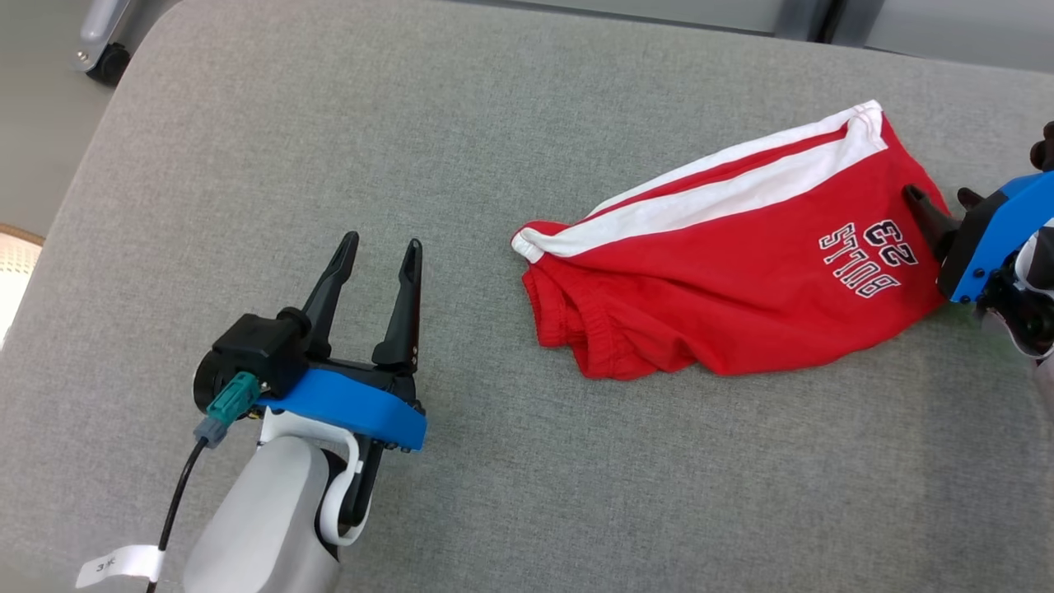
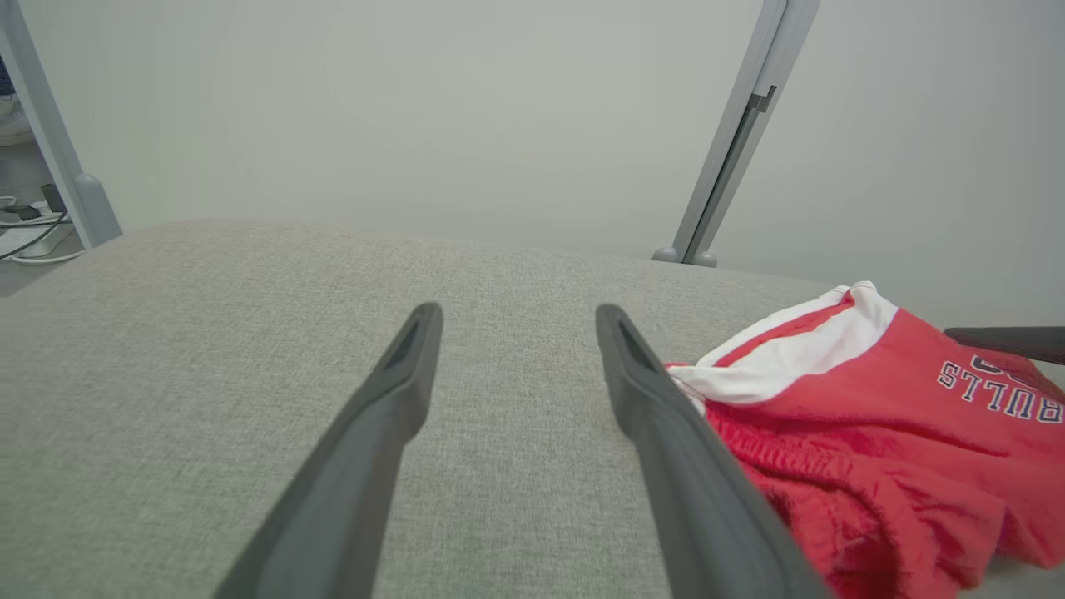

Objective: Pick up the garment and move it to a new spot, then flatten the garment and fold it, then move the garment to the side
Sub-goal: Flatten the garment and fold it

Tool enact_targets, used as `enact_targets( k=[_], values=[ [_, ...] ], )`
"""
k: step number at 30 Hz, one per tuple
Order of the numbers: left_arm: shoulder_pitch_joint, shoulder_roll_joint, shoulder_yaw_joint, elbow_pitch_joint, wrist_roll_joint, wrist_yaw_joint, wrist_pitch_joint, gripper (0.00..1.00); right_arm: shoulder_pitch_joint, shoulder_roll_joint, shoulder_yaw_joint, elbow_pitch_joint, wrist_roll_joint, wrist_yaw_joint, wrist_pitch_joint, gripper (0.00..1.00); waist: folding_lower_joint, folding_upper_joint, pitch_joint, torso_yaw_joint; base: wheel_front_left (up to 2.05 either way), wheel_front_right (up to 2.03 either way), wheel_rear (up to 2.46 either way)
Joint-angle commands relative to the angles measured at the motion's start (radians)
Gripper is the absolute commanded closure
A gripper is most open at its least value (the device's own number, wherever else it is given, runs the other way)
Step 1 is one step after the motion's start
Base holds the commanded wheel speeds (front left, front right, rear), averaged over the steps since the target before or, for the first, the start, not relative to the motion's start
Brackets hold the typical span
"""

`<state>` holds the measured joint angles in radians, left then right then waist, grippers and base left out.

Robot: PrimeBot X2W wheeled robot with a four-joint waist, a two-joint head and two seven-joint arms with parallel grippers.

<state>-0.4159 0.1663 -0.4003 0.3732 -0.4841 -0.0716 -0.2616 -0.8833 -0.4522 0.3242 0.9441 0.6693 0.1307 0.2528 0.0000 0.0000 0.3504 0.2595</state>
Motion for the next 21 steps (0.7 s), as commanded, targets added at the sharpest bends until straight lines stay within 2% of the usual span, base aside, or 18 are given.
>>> enact_targets(
  k=[1, 8, 9, 11, 16, 21],
  values=[
    [0.005, -0.006, 0.014, -0.008, 0.014, -0.008, -0.004, 0.0, -0.012, 0.0, -0.004, 0.01, -0.007, 0.0, -0.003, 0.0, 0.0, 0.0, 0.01, 0.007, 0.0, 0.0, 0.0],
    [0.02, -0.051, 0.082, -0.034, 0.079, -0.042, -0.004, 0.0, -0.04, 0.027, 0.003, 0.057, -0.045, 0.0, 0.037, 0.0, 0.0, 0.0, 0.037, 0.028, 0.0, 0.0, 0.0],
    [0.019, -0.056, 0.087, -0.038, 0.084, -0.045, -0.004, 0.0, -0.038, 0.032, 0.005, 0.063, -0.047, 0.0, 0.044, 0.19, 0.0, 0.0, 0.038, 0.03, 0.0, 0.0, 0.0],
    [0.019, -0.065, 0.095, -0.042, 0.092, -0.052, -0.004, 0.0, -0.033, 0.045, 0.012, 0.059, -0.048, 0.001, 0.04, 1.0, 0.0, 0.0, 0.04, 0.033, 0.0, 0.0, 0.0],
    [0.031, -0.074, 0.111, -0.033, 0.108, -0.058, -0.004, 0.0, -0.013, 0.039, -0.008, 0.039, -0.031, 0.0, -0.025, 1.0, 0.0, 0.0, 0.02, 0.022, 0.0, 0.0, 0.0],
    [0.06, -0.062, 0.12, -0.037, 0.113, -0.061, -0.004, 0.0, 0.045, 0.043, -0.042, -0.012, 0.005, 0.0, -0.095, 1.0, 0.0, 0.0, -0.028, -0.024, 0.0, 0.0, 0.0]
  ],
)
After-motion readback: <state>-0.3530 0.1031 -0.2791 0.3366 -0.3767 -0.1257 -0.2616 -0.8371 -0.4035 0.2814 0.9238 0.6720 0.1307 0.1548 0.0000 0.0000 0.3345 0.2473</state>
